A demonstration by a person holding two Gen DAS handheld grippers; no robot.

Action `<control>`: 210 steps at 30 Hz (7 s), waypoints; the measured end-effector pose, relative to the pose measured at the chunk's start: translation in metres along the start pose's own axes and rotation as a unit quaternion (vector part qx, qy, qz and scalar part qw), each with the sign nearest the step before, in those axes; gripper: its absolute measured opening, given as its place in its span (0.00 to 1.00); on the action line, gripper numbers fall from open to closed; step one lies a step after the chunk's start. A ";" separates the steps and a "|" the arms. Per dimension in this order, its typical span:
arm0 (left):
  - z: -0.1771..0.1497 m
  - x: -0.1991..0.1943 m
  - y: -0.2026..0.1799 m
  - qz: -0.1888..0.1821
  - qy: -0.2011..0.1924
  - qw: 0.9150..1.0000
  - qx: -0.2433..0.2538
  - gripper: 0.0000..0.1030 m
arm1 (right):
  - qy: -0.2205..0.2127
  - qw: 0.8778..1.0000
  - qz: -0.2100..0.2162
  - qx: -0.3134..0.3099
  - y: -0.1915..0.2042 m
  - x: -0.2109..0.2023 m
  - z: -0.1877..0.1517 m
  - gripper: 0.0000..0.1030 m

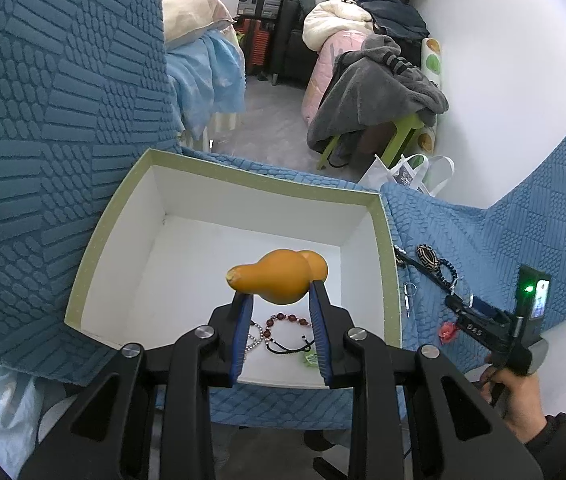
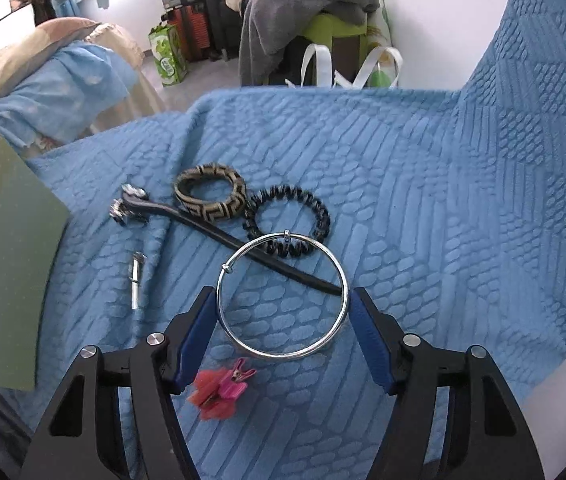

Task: Organize jewelry
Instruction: 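Carry the gourd pendant over the box with the left tool while the right tool opens above the pile, then open the left tool to drop the gourd into the box while the right tool drops the silver hoop, then grasp the pink flower clip with the right tool while the left tool grasps the small silver pin, then carry the pink clip and silver pin with both tools over the box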

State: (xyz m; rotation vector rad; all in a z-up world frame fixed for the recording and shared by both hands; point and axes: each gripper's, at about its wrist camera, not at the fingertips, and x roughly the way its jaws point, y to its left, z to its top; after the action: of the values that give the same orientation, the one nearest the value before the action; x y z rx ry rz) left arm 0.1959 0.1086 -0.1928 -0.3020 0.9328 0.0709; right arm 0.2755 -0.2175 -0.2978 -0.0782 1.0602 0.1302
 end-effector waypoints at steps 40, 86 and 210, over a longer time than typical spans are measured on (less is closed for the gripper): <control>-0.005 0.011 0.055 0.017 0.064 0.998 -0.006 0.41 | 0.012 0.972 0.193 -0.136 0.216 -0.075 0.018 0.72; -0.026 0.027 -0.138 -0.081 0.016 0.992 0.094 0.34 | -0.054 0.992 0.116 -0.018 -0.014 -0.066 -0.026 0.54; 0.073 -0.093 -0.098 -0.099 -0.077 0.990 0.062 0.00 | -0.142 0.979 0.127 -0.076 0.082 -0.215 0.102 0.32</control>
State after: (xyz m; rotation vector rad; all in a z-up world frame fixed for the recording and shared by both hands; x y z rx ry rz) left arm 0.2160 0.0421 -0.0557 -0.2681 0.7465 -0.1432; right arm 0.2480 -0.1380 -0.0609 -0.0597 0.7694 0.4422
